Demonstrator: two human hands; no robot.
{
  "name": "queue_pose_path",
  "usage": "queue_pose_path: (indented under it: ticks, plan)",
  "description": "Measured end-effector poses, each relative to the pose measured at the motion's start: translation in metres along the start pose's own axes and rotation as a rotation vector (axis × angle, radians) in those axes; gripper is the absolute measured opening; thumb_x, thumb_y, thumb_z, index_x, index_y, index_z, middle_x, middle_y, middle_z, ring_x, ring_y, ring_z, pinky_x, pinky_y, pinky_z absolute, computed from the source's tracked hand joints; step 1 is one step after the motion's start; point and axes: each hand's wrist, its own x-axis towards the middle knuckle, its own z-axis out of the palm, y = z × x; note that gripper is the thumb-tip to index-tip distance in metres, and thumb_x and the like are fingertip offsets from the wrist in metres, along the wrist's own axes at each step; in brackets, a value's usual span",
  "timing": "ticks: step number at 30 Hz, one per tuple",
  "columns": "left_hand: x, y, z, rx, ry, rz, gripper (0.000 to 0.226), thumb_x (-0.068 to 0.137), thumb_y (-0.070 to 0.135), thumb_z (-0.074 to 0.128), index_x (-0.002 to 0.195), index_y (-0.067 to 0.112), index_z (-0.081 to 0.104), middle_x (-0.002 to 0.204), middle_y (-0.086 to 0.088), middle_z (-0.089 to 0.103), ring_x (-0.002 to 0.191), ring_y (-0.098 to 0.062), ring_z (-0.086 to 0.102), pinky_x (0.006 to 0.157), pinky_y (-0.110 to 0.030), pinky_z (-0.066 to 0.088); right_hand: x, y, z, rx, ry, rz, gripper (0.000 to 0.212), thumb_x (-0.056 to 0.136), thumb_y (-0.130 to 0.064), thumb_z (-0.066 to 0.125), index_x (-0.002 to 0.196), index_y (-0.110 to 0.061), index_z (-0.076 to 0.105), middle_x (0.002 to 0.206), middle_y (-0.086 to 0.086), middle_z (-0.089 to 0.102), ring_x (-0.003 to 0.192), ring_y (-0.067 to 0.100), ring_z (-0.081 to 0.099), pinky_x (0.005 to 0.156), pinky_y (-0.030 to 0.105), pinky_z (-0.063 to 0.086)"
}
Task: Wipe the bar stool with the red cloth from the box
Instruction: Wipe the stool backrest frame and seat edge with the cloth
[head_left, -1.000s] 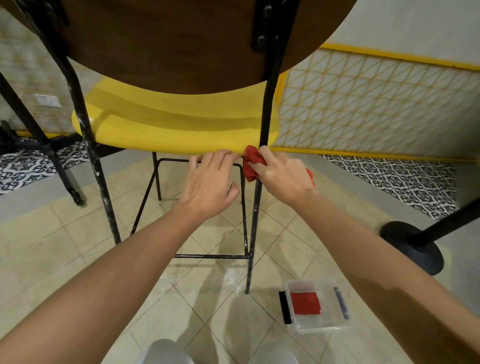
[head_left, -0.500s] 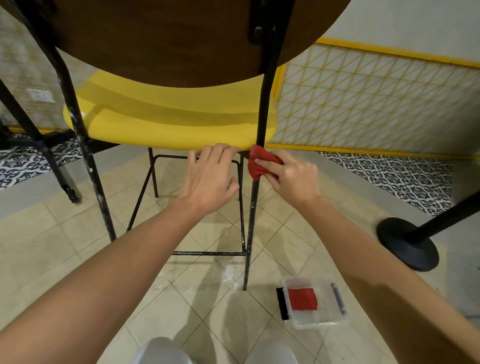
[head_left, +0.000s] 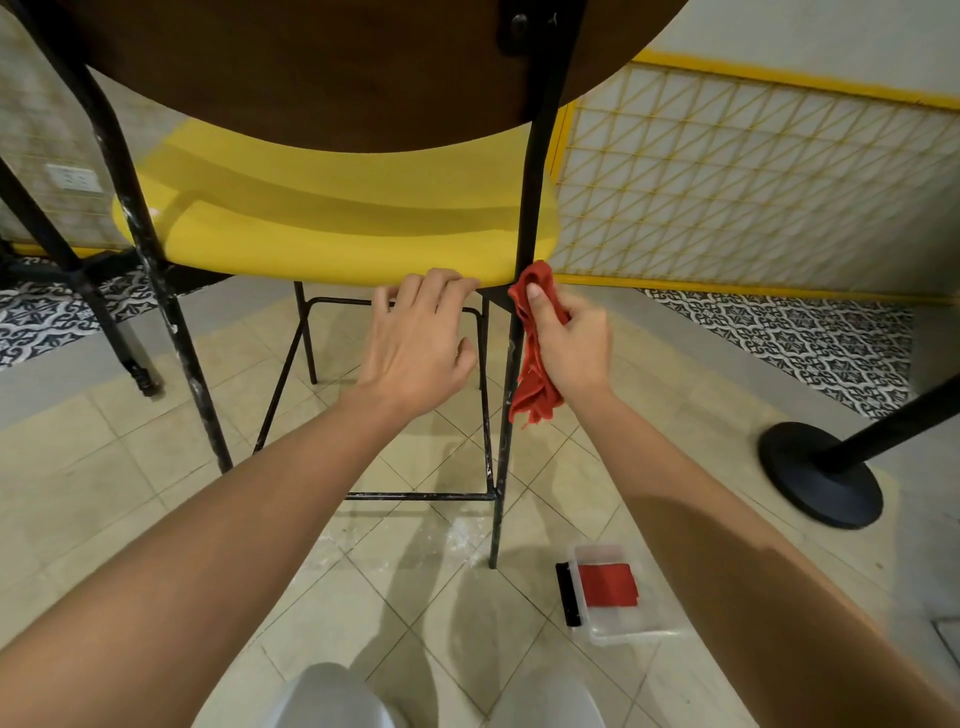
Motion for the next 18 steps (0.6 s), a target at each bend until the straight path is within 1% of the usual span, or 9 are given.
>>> queue_pose_path:
  ticks: [2, 3, 5, 7, 9, 10, 13, 15, 18]
  plan:
    - [-0.002, 0.001, 0.002, -0.008, 0.013, 0.008, 0.053, 0.076, 0.026, 0.058, 0.128, 0.015, 0.052, 0.122, -0.005, 0.056, 0.104, -0.025, 0.052, 0.084, -0.037, 0.029, -0.009, 0.007, 0.004, -0.069, -0.034, 0.045, 0.041, 0.090, -0.054, 0.050, 0.097, -0.021, 0.073, 0.054, -0.003, 0.056, 0.051, 0.011, 0.051, 0.051, 0.028, 0.038]
    - [-0.003, 0.002, 0.004, -0.011, 0.018, 0.018, 0.052, 0.076, 0.027, 0.057, 0.127, 0.016, 0.053, 0.121, -0.005, 0.057, 0.104, -0.025, 0.052, 0.083, -0.036, 0.027, -0.013, 0.014, 0.005, -0.117, -0.072, 0.081, 0.040, 0.089, -0.054, 0.050, 0.098, -0.022, 0.073, 0.054, -0.004, 0.056, 0.052, 0.012, 0.052, 0.051, 0.027, 0.037]
    - [-0.007, 0.004, 0.007, -0.027, 0.010, 0.026, 0.050, 0.076, 0.028, 0.054, 0.125, 0.017, 0.054, 0.119, -0.003, 0.058, 0.103, -0.024, 0.052, 0.082, -0.034, 0.025, -0.019, 0.027, 0.003, -0.256, -0.179, 0.135, 0.039, 0.089, -0.054, 0.051, 0.109, -0.027, 0.070, 0.068, 0.000, 0.066, 0.065, 0.017, 0.062, 0.056, 0.028, 0.043]
    - [-0.010, 0.006, 0.011, -0.040, -0.009, 0.024, 0.049, 0.076, 0.028, 0.054, 0.124, 0.016, 0.054, 0.116, -0.004, 0.058, 0.103, -0.024, 0.052, 0.083, -0.035, 0.026, -0.019, 0.032, 0.000, -0.376, -0.237, 0.128, 0.038, 0.089, -0.052, 0.052, 0.117, -0.030, 0.066, 0.089, 0.002, 0.071, 0.084, 0.023, 0.066, 0.068, 0.030, 0.048]
    - [-0.012, 0.006, 0.016, -0.039, -0.023, 0.020, 0.048, 0.078, 0.026, 0.056, 0.124, 0.016, 0.053, 0.115, -0.004, 0.058, 0.102, -0.025, 0.052, 0.084, -0.035, 0.027, -0.015, 0.027, -0.003, -0.377, -0.196, 0.081, 0.038, 0.089, -0.048, 0.054, 0.122, -0.030, 0.062, 0.102, 0.003, 0.069, 0.092, 0.023, 0.063, 0.075, 0.032, 0.048]
    - [-0.012, 0.006, 0.018, -0.040, -0.028, 0.010, 0.047, 0.078, 0.025, 0.057, 0.124, 0.016, 0.053, 0.114, -0.004, 0.059, 0.102, -0.025, 0.052, 0.084, -0.035, 0.026, -0.013, 0.023, -0.003, -0.329, -0.154, 0.050, 0.039, 0.089, -0.046, 0.056, 0.124, -0.028, 0.061, 0.105, 0.002, 0.067, 0.093, 0.021, 0.062, 0.075, 0.032, 0.047]
    - [-0.012, 0.007, 0.023, -0.047, -0.051, -0.038, 0.047, 0.080, 0.025, 0.058, 0.126, 0.016, 0.053, 0.113, -0.004, 0.059, 0.103, -0.025, 0.051, 0.083, -0.034, 0.024, -0.014, 0.017, 0.002, -0.142, -0.071, 0.030, 0.042, 0.088, -0.043, 0.059, 0.125, -0.024, 0.061, 0.102, 0.000, 0.062, 0.091, 0.015, 0.058, 0.072, 0.028, 0.043]
    - [-0.014, 0.009, 0.026, -0.054, -0.082, -0.062, 0.048, 0.081, 0.026, 0.058, 0.128, 0.016, 0.052, 0.114, -0.004, 0.058, 0.105, -0.025, 0.051, 0.084, -0.036, 0.025, -0.019, 0.026, 0.007, -0.106, -0.088, 0.078, 0.039, 0.087, -0.045, 0.059, 0.120, -0.024, 0.065, 0.097, 0.003, 0.067, 0.088, 0.018, 0.062, 0.075, 0.032, 0.049]
    - [-0.019, 0.012, 0.036, -0.088, -0.127, -0.083, 0.050, 0.082, 0.027, 0.056, 0.131, 0.018, 0.049, 0.119, -0.002, 0.057, 0.109, -0.023, 0.049, 0.087, -0.036, 0.026, -0.022, 0.036, 0.007, -0.123, -0.164, 0.171, 0.031, 0.089, -0.042, 0.058, 0.114, -0.026, 0.068, 0.080, 0.004, 0.071, 0.075, 0.022, 0.066, 0.076, 0.041, 0.054]
